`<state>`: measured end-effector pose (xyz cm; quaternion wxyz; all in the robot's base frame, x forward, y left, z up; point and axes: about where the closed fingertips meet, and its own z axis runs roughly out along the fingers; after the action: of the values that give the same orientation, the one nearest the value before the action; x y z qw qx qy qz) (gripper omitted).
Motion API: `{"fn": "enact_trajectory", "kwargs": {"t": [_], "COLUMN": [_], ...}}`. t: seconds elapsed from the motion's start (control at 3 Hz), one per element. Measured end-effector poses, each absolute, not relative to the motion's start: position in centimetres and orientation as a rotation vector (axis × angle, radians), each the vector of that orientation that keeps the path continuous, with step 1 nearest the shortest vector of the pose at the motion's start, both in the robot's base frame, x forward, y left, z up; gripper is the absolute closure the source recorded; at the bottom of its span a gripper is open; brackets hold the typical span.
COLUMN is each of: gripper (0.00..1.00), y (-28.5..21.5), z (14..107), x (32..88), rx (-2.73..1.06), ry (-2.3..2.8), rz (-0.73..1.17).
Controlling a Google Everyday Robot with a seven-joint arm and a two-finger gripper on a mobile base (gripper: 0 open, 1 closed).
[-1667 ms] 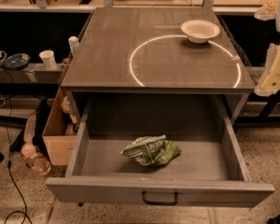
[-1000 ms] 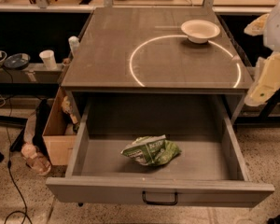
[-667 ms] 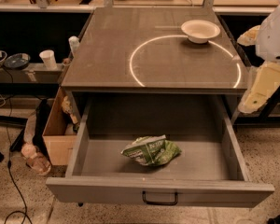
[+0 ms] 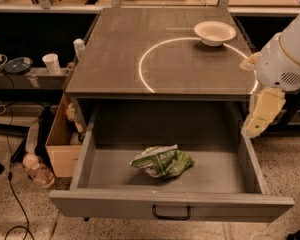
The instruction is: Pick green jalapeno chip bag from top drawer and place on counter
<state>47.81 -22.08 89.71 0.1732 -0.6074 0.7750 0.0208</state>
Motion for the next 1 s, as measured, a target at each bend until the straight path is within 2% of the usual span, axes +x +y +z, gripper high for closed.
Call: {"fn": "enact_trajectory", "kwargs": {"t": [0.67, 1.0], "gripper": [0.00, 0.00], "y": [-19.8, -18.6], "z": [85.5, 83.9], "x": [47.5, 47.7], "rx": [-1.743, -1.722], "ry": [2.225, 2.231], "rz": [0.104, 0.062]}}
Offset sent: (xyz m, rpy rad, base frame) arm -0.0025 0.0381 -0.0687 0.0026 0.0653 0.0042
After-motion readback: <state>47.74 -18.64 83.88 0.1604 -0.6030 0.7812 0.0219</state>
